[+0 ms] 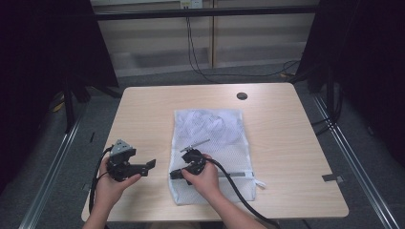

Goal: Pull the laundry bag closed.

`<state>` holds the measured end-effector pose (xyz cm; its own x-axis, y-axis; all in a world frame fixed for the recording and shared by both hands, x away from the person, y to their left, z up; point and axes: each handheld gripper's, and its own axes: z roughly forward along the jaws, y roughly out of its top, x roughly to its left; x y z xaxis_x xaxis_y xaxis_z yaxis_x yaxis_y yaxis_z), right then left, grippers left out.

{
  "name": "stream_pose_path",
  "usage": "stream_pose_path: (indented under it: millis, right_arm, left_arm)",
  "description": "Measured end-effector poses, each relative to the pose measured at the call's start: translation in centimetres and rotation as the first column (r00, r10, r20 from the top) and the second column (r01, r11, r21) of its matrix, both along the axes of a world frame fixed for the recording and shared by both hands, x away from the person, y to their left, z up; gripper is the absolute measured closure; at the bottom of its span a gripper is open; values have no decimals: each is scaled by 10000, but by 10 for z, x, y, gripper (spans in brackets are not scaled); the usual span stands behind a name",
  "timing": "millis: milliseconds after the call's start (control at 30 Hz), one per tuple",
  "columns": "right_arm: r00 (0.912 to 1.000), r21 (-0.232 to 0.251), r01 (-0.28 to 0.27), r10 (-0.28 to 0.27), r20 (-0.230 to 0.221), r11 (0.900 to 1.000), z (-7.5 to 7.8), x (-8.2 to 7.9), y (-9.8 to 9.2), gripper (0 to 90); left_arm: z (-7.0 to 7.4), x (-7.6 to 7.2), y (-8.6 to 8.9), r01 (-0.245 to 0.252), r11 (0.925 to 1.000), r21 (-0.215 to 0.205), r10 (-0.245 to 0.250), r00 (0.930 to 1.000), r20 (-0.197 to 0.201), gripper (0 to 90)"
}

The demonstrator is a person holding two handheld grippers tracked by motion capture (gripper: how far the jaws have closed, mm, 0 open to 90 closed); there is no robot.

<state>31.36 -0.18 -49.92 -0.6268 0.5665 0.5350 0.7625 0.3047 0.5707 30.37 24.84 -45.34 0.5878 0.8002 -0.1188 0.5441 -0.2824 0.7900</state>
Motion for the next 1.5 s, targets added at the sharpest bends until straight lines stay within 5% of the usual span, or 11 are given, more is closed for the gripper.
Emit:
stream_pose_path:
  millis: [200, 467, 567, 700, 867, 900, 1000, 1100, 1400, 1500]
  right_arm:
    - [9997, 311, 152, -158, 193, 9994, 8, 0, -8, 863]
    - [9995, 552, 202, -216, 238, 9983, 12, 1, -14, 868]
    - [9992, 600, 201, -220, 323, 9980, 14, 1, -16, 868]
    - [9990, 655, 260, -284, 357, 9975, 16, 0, -17, 868]
    - [9984, 749, 267, -304, 480, 9968, 19, -1, -19, 868]
    - [9981, 780, 254, -296, 531, 9966, 20, -1, -20, 869]
    - [9979, 828, 308, -354, 546, 9961, 22, -1, -21, 869]
    - [9977, 810, 302, -350, 585, 9963, 23, -1, -22, 868]
    - [9966, 914, 372, -437, 695, 9951, 26, -2, -23, 869]
    - [9960, 955, 350, -426, 784, 9948, 27, -2, -24, 869]
  left_arm:
    - [1, -2, -3, 501, 9980, -386, -514, 9981, -334, 204]
    - [0, -3, -6, 1142, 9894, -896, -1162, 9931, -168, 273]
    - [1, -3, -7, 839, 9865, -1410, -997, 9890, -1089, 287]
    - [0, -4, -10, 841, 9841, -1563, -1081, 9825, -1520, 289]
    - [-2, -4, -13, 960, 9710, -2191, -1348, 9762, -1697, 304]
    - [-3, -4, -14, 1064, 9662, -2348, -1553, 9672, -2011, 324]
    - [-4, -5, -17, 1158, 9654, -2335, -1663, 9635, -2097, 337]
    - [-5, -5, -20, 1171, 9547, -2735, -1881, 9498, -2501, 378]
    - [-6, -5, -27, 1301, 9502, -2833, -2144, 9325, -2907, 473]
    - [-7, -5, -30, 1301, 9461, -2965, -2264, 9205, -3184, 485]
